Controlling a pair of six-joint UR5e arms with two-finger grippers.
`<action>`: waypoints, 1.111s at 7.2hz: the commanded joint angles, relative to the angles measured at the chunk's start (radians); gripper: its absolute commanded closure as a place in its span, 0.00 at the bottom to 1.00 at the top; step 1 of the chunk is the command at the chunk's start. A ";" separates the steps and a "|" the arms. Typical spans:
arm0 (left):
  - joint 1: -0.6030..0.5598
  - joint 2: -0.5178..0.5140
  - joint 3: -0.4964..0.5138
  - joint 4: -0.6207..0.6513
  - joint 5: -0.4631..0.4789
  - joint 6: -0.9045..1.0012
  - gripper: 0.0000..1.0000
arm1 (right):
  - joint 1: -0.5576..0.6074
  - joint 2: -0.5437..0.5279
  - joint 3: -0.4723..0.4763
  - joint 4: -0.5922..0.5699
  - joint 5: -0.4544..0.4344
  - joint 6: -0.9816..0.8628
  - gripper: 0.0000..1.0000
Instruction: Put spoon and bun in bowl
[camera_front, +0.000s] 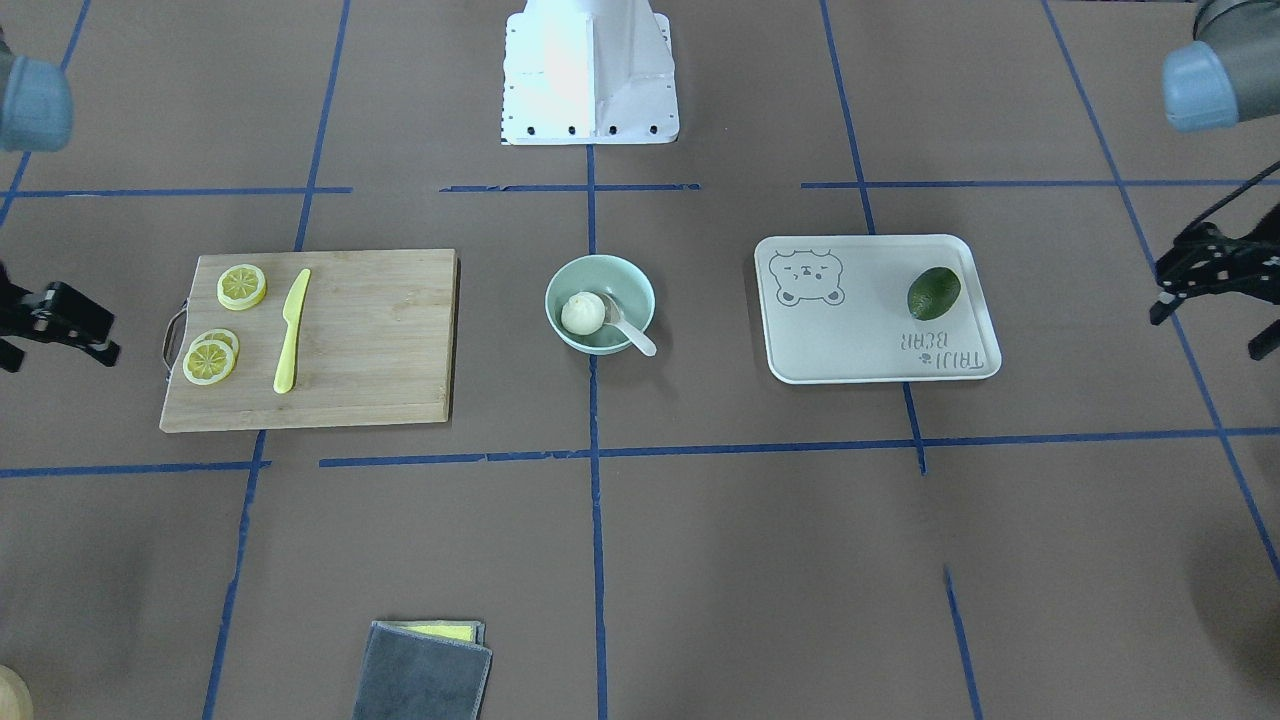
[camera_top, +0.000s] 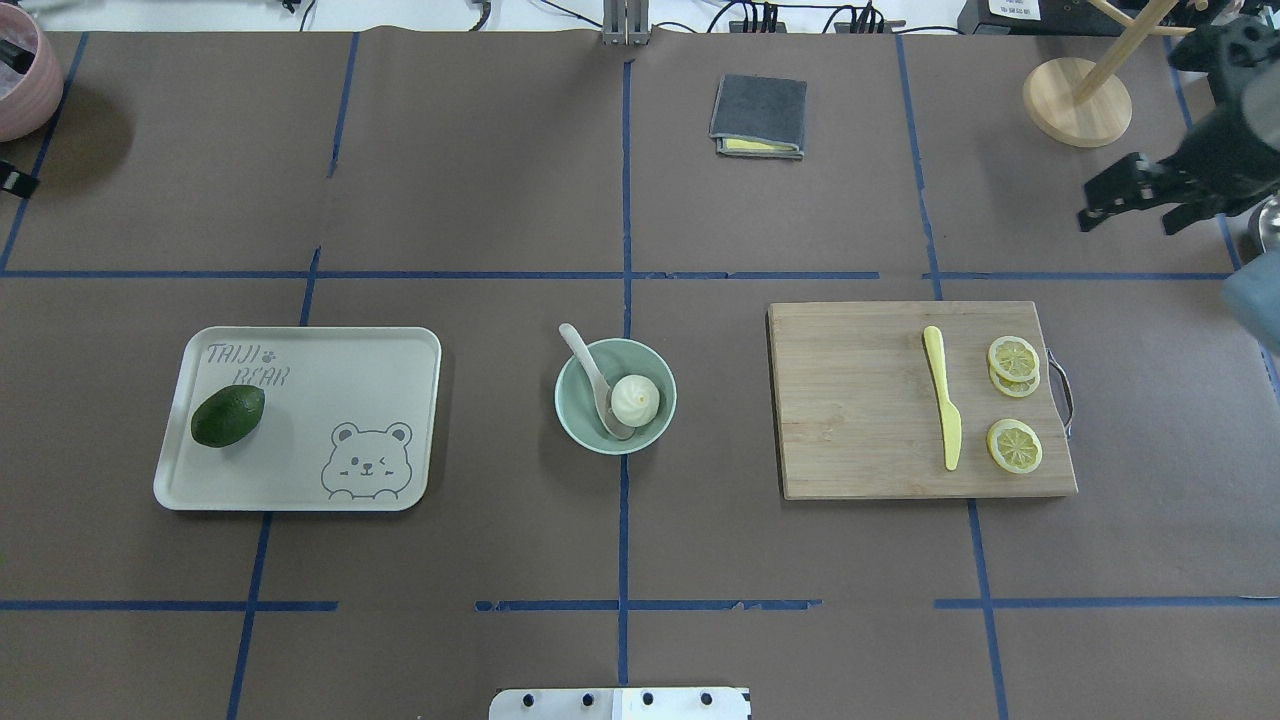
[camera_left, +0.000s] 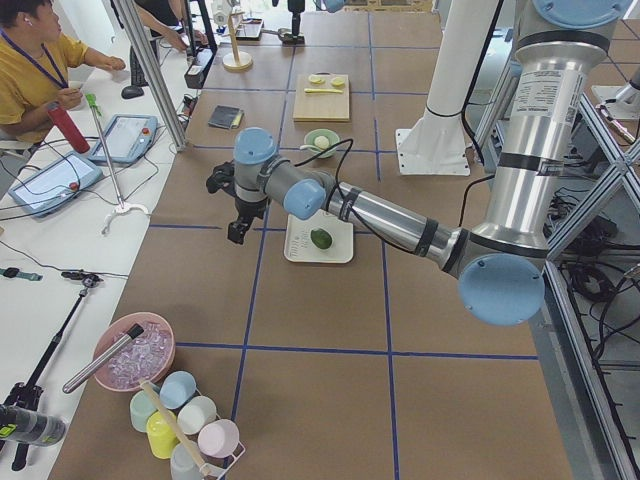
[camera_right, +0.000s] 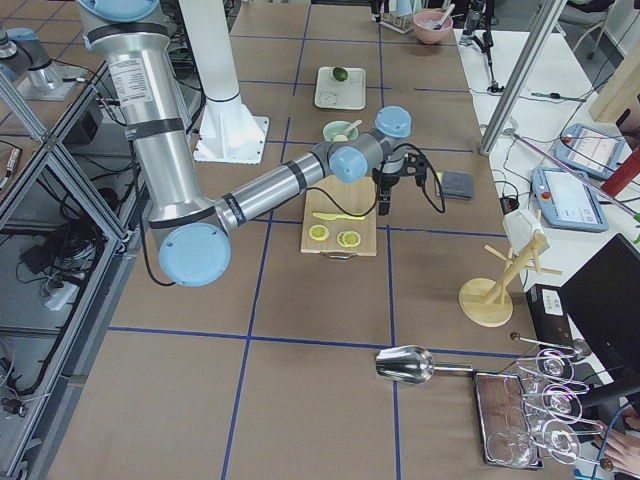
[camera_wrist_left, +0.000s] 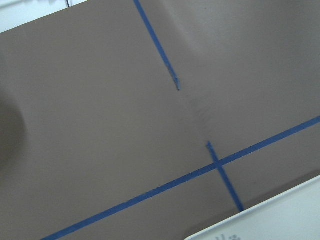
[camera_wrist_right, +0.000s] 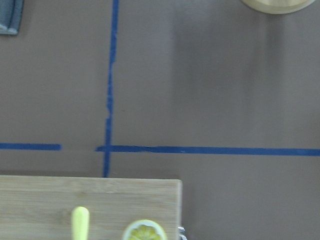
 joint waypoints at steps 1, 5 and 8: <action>-0.146 0.035 0.104 0.008 -0.087 0.148 0.00 | 0.202 -0.115 -0.011 -0.120 0.013 -0.446 0.00; -0.128 0.071 0.075 0.290 -0.081 0.145 0.00 | 0.295 -0.180 -0.070 -0.128 0.090 -0.502 0.00; -0.128 0.121 0.156 0.096 -0.086 0.137 0.00 | 0.295 -0.177 -0.067 -0.125 0.090 -0.508 0.00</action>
